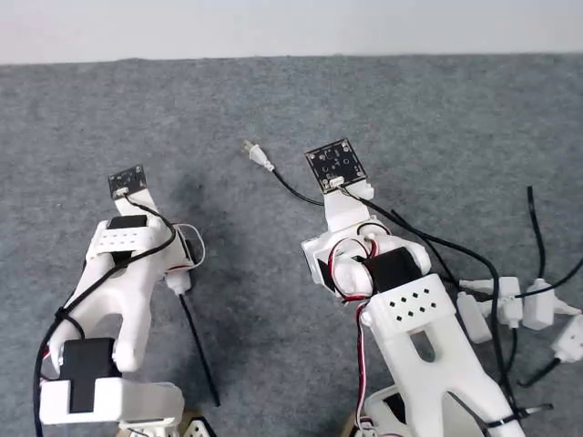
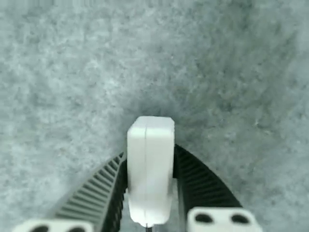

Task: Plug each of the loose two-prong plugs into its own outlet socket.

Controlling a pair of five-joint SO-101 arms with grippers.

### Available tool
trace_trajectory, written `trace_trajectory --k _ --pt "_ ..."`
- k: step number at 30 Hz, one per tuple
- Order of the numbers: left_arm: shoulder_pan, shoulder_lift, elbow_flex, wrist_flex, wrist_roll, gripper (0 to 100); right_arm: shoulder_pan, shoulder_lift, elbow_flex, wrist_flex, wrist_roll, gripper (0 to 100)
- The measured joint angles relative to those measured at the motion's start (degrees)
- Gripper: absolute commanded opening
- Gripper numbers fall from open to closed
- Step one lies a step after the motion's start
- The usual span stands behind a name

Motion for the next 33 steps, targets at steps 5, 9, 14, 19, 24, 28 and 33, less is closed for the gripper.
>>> trace_trajectory --k 5,9,14,19,24,28,33 --pt "-3.2 0.0 0.0 1.8 -4.2 15 0.0 0.0 0.0 0.0 0.0 18.3" --pt "-5.7 0.0 0.0 2.5 -9.1 22 0.0 0.0 0.0 0.0 0.0 18.3" --pt "-6.5 0.0 0.0 4.2 -15.0 27 0.0 0.0 0.0 0.0 0.0 18.3" --pt "-7.8 0.0 0.0 4.6 -16.8 27 0.0 0.0 0.0 0.0 0.0 18.3" --pt "-12.5 0.0 -1.6 4.7 -18.9 27 0.0 0.0 0.0 0.0 0.0 18.3" --pt "-14.9 0.0 -2.6 4.7 -20.0 27 0.0 0.0 0.0 0.0 0.0 18.3" --pt "-16.2 0.0 -2.6 5.6 -20.2 27 0.0 0.0 0.0 0.0 0.0 18.3"
